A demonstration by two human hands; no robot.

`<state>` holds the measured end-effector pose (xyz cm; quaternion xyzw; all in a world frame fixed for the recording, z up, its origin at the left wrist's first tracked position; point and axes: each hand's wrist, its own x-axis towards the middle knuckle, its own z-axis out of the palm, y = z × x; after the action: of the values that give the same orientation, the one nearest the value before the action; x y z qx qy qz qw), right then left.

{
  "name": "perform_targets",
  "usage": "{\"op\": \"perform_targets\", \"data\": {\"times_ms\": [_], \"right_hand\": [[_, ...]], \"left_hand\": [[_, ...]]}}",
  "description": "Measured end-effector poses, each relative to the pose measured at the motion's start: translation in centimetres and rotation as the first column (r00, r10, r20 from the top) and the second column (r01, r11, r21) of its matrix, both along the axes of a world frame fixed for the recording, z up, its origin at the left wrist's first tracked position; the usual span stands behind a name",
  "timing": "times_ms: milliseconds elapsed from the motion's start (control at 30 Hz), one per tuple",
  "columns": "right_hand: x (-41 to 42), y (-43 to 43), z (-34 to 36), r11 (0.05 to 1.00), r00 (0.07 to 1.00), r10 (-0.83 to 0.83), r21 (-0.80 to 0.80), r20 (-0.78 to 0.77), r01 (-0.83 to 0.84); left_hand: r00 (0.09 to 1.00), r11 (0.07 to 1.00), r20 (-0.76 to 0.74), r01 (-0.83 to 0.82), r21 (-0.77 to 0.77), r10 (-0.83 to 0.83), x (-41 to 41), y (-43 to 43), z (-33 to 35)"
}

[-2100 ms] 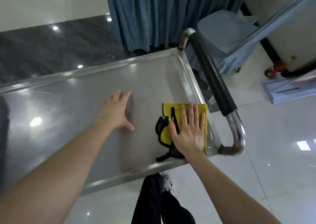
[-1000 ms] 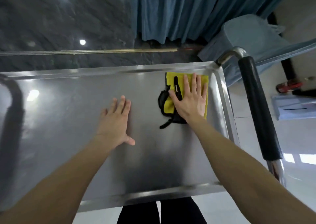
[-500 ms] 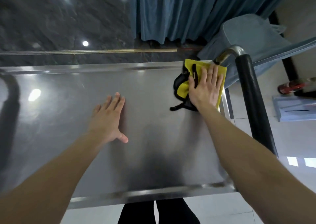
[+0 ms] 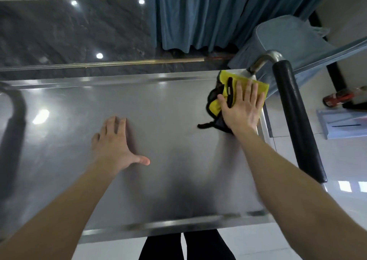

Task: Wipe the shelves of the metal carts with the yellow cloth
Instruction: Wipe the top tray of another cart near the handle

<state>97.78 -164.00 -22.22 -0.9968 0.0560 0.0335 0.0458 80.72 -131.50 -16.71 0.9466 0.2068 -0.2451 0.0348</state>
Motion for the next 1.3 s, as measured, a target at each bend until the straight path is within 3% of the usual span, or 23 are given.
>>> {"op": "perform_targets", "data": {"times_ms": [67, 100, 167, 233, 300, 367, 467, 533, 600, 633, 700, 800, 867, 967, 1067, 1133, 1233, 1300], "right_hand": [[-1.0, 4.6, 0.1, 0.986, 0.986, -0.161, 0.043, 0.038, 0.16], [-1.8, 8.3, 0.0, 0.99, 0.992, -0.123, 0.07, 0.039, 0.12], [-3.6, 15.7, -0.5, 0.966, 0.969, 0.246, 0.083, -0.011, -0.244], [-5.0, 19.4, -0.7, 0.79, 0.79, 0.611, 0.102, -0.047, -0.605], [-4.2, 17.9, -1.1, 0.705, 0.708, 0.706, 0.111, -0.018, -0.7], [-3.2, 13.3, -1.1, 0.773, 0.781, 0.624, 0.147, 0.002, -0.617], [-1.3, 3.8, -0.9, 0.959, 0.963, 0.269, 0.092, 0.003, -0.268], [-0.7, 1.2, -0.6, 0.998, 1.0, 0.017, 0.06, -0.015, -0.016], [-1.3, 4.1, -0.5, 0.99, 0.992, -0.124, 0.063, -0.019, 0.125], [-1.8, 7.2, -0.4, 0.992, 0.994, -0.108, 0.068, -0.019, 0.109], [-3.4, 14.7, -0.5, 0.987, 0.991, 0.135, 0.095, -0.023, -0.132], [-6.9, 23.9, -0.9, 0.815, 0.817, 0.575, 0.125, -0.049, -0.566], [-7.0, 24.1, -0.9, 0.735, 0.736, 0.675, 0.138, -0.054, -0.664], [-5.0, 16.1, -0.9, 0.793, 0.799, 0.6, 0.148, -0.029, -0.59], [-2.2, 3.3, -0.2, 0.953, 0.954, 0.297, 0.082, -0.043, -0.293], [-1.3, -2.0, 0.2, 0.994, 0.993, 0.108, 0.037, -0.048, -0.107], [-1.8, 0.7, 0.1, 1.0, 1.0, -0.024, 0.018, -0.017, 0.024], [-2.9, 7.5, -0.3, 0.987, 0.989, 0.148, 0.062, 0.002, -0.148]], "left_hand": [[1.0, 1.0, -0.002, 0.007, 0.024, -0.007, 0.0, -0.4, 0.2], [1.0, 0.999, -0.004, 0.007, 0.049, -0.007, 0.0, -0.6, 0.4], [1.0, 0.995, -0.011, 0.007, 0.102, -0.005, -0.1, -0.7, 0.7], [0.999, 0.996, -0.037, 0.018, 0.091, -0.015, -0.5, -0.5, 0.8], [0.997, 0.999, -0.074, 0.029, 0.032, -0.027, -1.0, 0.4, 0.6], [0.996, 0.998, -0.073, 0.052, -0.019, -0.053, -2.3, 1.6, 0.5], [0.999, 1.0, -0.049, -0.025, -0.016, 0.024, -5.7, 2.1, 0.5], [0.996, 0.998, -0.063, -0.058, -0.028, 0.057, -7.1, 1.7, 0.5], [0.996, 0.997, -0.063, -0.062, -0.034, 0.06, -7.4, 1.5, 0.2], [0.996, 0.997, -0.063, -0.068, -0.036, 0.065, -7.3, 1.6, 0.1], [0.995, 0.996, -0.063, -0.075, -0.044, 0.072, -7.1, 1.8, -0.1], [0.997, 0.998, -0.047, -0.064, -0.029, 0.063, -7.7, 2.5, -0.7], [0.997, 0.998, -0.045, -0.057, -0.022, 0.056, -8.1, 2.8, -0.9], [0.993, 0.996, -0.082, -0.088, -0.034, 0.085, -8.0, 2.5, 0.1], [0.997, 1.0, -0.078, 0.019, 0.025, -0.017, -6.2, 0.6, 1.1], [0.991, 0.994, -0.076, 0.113, 0.007, -0.112, -5.0, -0.6, 1.2], [0.989, 0.991, -0.086, 0.111, -0.08, -0.118, -4.6, -1.0, 0.7], [0.989, 0.99, -0.081, 0.121, -0.068, -0.127, -4.6, -0.7, 0.4]]}}
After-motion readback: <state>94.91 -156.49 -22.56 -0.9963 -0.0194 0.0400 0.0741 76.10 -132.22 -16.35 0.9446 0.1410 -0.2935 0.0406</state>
